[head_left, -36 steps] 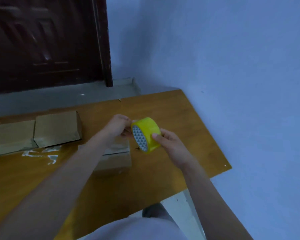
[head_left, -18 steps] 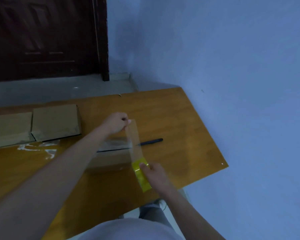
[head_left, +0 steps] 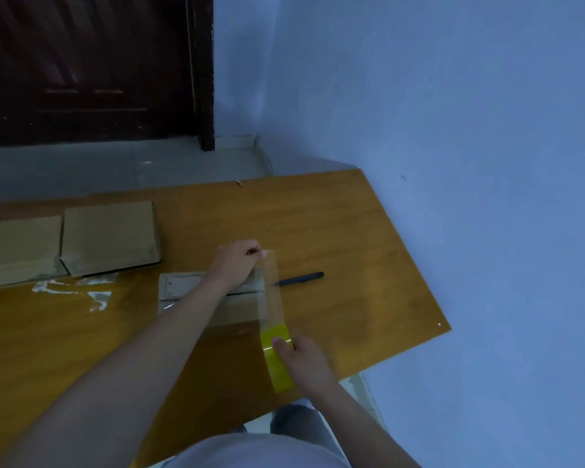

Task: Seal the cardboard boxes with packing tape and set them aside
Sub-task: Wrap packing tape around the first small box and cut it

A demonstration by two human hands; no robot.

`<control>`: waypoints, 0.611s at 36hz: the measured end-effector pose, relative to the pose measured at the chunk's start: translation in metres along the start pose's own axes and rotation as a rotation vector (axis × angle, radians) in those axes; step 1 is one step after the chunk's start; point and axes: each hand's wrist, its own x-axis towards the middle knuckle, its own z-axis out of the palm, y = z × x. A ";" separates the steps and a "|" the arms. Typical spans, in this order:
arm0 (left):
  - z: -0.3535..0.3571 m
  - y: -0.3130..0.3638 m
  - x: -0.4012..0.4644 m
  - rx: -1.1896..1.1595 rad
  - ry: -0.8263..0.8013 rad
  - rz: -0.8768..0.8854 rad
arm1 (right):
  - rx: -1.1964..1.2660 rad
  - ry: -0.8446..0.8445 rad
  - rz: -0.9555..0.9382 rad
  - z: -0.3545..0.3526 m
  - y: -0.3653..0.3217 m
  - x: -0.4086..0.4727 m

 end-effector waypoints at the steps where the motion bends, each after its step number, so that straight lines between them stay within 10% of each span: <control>1: 0.000 0.000 0.000 -0.008 0.001 -0.004 | -0.011 0.003 -0.003 -0.001 -0.002 0.000; 22: -0.006 0.007 0.007 0.040 -0.136 -0.200 | -0.007 -0.012 0.129 0.016 -0.016 0.016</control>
